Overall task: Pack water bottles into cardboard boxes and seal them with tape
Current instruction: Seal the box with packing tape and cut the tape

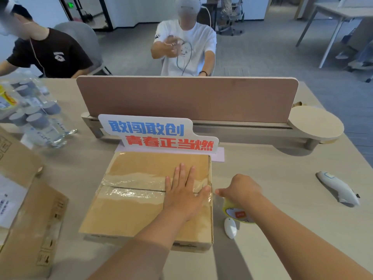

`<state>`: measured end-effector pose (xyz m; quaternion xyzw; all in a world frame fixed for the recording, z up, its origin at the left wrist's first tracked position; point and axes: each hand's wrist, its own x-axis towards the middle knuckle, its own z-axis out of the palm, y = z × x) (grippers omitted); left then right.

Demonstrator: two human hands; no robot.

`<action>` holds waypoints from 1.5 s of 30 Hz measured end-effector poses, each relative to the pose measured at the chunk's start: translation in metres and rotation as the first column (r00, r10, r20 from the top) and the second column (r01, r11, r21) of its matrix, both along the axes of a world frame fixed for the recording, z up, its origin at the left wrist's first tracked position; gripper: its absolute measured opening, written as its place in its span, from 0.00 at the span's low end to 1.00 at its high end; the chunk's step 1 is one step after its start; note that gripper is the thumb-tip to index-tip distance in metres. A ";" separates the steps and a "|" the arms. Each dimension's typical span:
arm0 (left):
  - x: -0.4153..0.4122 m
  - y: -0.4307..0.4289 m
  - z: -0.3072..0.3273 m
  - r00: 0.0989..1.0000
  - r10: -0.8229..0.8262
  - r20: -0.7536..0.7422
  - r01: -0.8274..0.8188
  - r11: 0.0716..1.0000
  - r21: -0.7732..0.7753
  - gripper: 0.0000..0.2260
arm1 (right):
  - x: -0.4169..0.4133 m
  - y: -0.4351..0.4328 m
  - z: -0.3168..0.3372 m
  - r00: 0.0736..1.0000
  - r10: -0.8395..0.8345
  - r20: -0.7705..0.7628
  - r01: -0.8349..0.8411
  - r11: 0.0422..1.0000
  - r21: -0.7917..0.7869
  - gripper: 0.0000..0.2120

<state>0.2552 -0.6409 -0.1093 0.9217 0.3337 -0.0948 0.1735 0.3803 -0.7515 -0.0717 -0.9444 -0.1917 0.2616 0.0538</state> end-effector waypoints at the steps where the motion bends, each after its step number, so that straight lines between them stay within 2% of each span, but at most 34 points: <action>1: 0.000 0.000 0.000 1.000 -0.002 -0.004 0.002 1.000 0.001 0.33 | -0.001 0.001 -0.002 1.000 0.001 0.001 -0.001 1.000 0.004 0.21; 5: 0.000 0.000 0.000 1.000 -0.007 0.001 0.007 1.000 -0.001 0.33 | -0.006 -0.001 -0.010 0.999 -0.010 -0.036 0.012 0.999 0.051 0.22; 8: 0.004 -0.001 0.008 0.998 -0.011 -0.054 0.010 1.000 -0.005 0.32 | -0.003 -0.005 -0.015 0.998 -0.006 -0.069 0.012 0.995 0.097 0.25; 11: 0.019 0.001 0.024 0.994 -0.032 -0.109 0.039 0.997 0.064 0.31 | 0.003 -0.007 -0.018 0.995 0.029 -0.100 -0.015 0.991 0.132 0.26; 13: 0.030 0.004 0.035 0.992 -0.123 -0.038 0.127 0.986 0.106 0.29 | 0.005 -0.011 -0.021 0.989 0.029 -0.145 -0.004 0.986 0.167 0.26; 15: 0.041 0.007 0.043 0.960 -0.279 0.033 0.276 0.959 0.068 0.28 | 0.005 -0.018 -0.025 0.983 0.009 -0.184 0.033 0.974 0.222 0.26; 17: 0.052 0.008 0.046 0.908 -0.418 0.016 0.418 0.908 0.002 0.28 | 0.003 -0.026 -0.030 0.975 -0.029 -0.219 0.095 0.950 0.296 0.26; 20: 0.059 0.008 0.037 0.844 -0.530 -0.079 0.526 0.848 -0.060 0.22 | -0.001 -0.032 -0.034 0.966 -0.088 -0.245 0.182 0.901 0.393 0.24; 22: 0.057 0.005 0.027 0.839 -0.535 -0.103 0.528 0.845 -0.084 0.19 | -0.003 -0.032 -0.038 0.957 -0.133 -0.258 0.240 0.862 0.447 0.23; 27: 0.056 -0.003 0.024 0.874 -0.484 -0.036 0.480 0.873 -0.085 0.19 | -0.004 -0.026 -0.045 0.932 -0.222 -0.287 0.341 0.805 0.485 0.19; 33: 0.053 -0.002 0.014 0.889 -0.458 0.018 0.458 0.888 -0.045 0.19 | -0.007 -0.033 -0.062 0.870 -0.255 -0.422 0.474 0.666 0.575 0.15; 35: 0.054 -0.002 0.012 0.887 -0.462 0.024 0.462 0.886 -0.040 0.19 | -0.010 -0.038 -0.066 0.846 -0.326 -0.422 0.532 0.569 0.627 0.17; 37: 0.055 -0.001 0.012 0.882 -0.471 0.014 0.471 0.881 -0.039 0.19 | -0.013 -0.046 -0.074 0.785 -0.476 -0.397 0.605 0.448 0.658 0.15; 38: 0.055 -0.002 0.012 0.882 -0.471 0.012 0.471 0.881 -0.038 0.19 | -0.014 -0.052 -0.079 0.761 -0.550 -0.345 0.621 0.462 0.633 0.13; 39: 0.056 -0.002 0.011 0.883 -0.470 0.013 0.470 0.882 -0.035 0.19 | -0.016 -0.059 -0.088 0.766 -0.584 -0.269 0.618 0.552 0.559 0.11; 41: 0.056 -0.002 0.011 0.884 -0.468 0.017 0.468 0.883 -0.025 0.20 | -0.026 -0.070 -0.107 0.841 -0.503 -0.200 0.541 0.761 0.359 0.05; 43: 0.055 -0.002 0.011 0.884 -0.467 0.015 0.467 0.884 -0.017 0.21 | -0.038 -0.073 -0.123 0.872 -0.413 -0.265 0.480 0.829 0.288 0.08; 45: 0.055 -0.004 0.011 0.885 -0.466 0.006 0.466 0.884 -0.007 0.21 | -0.048 -0.070 -0.131 0.911 -0.342 -0.231 0.401 0.865 0.301 0.16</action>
